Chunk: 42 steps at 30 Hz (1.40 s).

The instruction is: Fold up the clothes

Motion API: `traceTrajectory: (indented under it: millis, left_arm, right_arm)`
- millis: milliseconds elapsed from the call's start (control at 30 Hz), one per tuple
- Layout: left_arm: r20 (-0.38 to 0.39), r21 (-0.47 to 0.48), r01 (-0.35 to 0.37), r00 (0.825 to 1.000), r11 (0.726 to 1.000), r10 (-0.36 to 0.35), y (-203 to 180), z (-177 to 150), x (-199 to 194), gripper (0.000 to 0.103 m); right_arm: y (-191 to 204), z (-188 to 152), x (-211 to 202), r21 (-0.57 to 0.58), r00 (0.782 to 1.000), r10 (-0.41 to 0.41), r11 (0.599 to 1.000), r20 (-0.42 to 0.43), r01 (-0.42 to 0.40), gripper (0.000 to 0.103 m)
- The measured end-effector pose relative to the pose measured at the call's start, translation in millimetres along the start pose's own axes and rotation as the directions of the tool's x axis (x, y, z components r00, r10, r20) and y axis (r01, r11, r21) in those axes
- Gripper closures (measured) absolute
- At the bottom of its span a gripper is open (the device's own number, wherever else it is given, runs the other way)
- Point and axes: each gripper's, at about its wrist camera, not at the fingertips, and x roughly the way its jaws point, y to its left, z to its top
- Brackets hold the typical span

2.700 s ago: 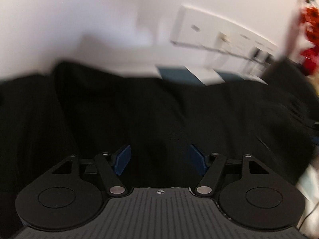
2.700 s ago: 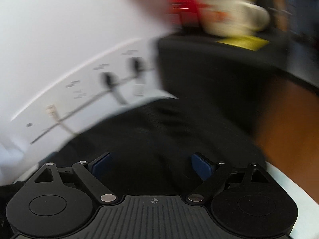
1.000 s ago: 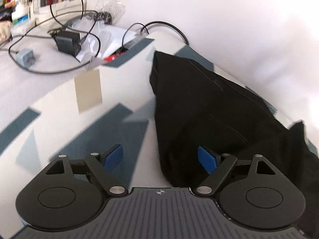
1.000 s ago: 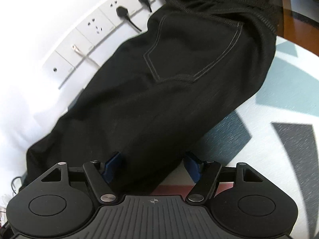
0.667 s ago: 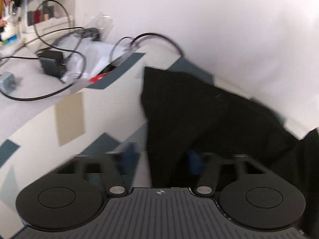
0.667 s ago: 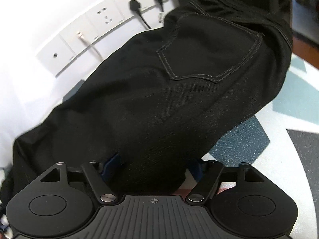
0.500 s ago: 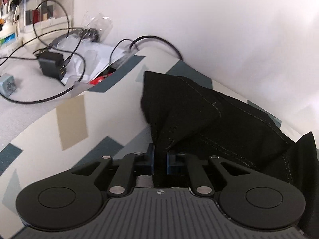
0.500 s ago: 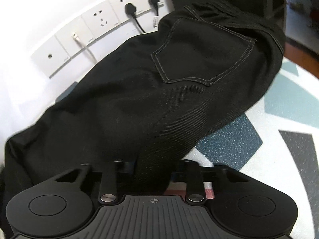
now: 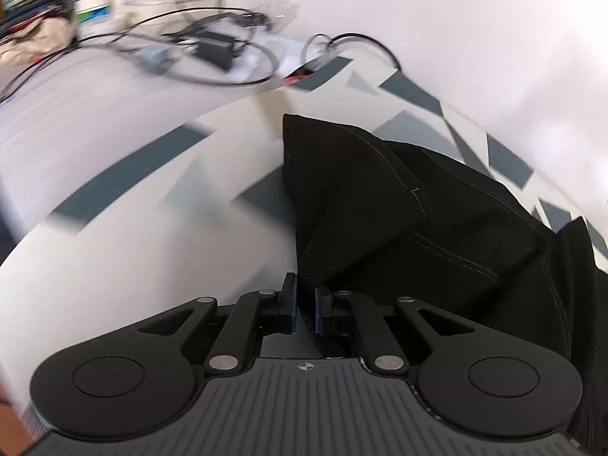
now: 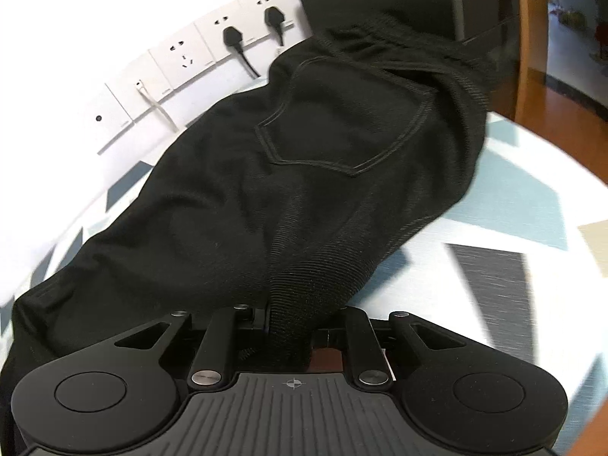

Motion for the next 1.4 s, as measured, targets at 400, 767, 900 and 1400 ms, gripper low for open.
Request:
traceTrajectory:
  millis: [400, 767, 900, 1400]
  left_arm:
    - [0.035, 0.133, -0.086, 0.996, 0.987, 0.082, 30.6, -50.5, -69.3, 0.057]
    - [0.056, 0.362, 0.024, 0.997, 0.932, -0.047, 22.7, -40.4, -51.0, 0.063]
    - [0.059, 0.401, 0.120, 0.986, 0.908, -0.157, 40.7, -35.0, -49.1, 0.080]
    - [-0.090, 0.420, 0.471, 0.872, 0.776, -0.480, 93.9, -18.3, -22.4, 0.087]
  right_arm:
    - [-20.5, -5.4, -43.8, -0.007, 1.000, 0.014, 1.000, -0.018, -0.014, 0.056]
    - [49.3, -4.2, -62.8, -0.049, 0.999, 0.036, 0.998, 0.037, -0.034, 0.049]
    - [123.1, -21.5, -66.4, -0.155, 0.994, 0.077, 0.986, 0.083, -0.064, 0.049]
    - [490.6, -207.5, 32.2, -0.575, 0.838, 0.206, 0.644, -0.505, -0.505, 0.046]
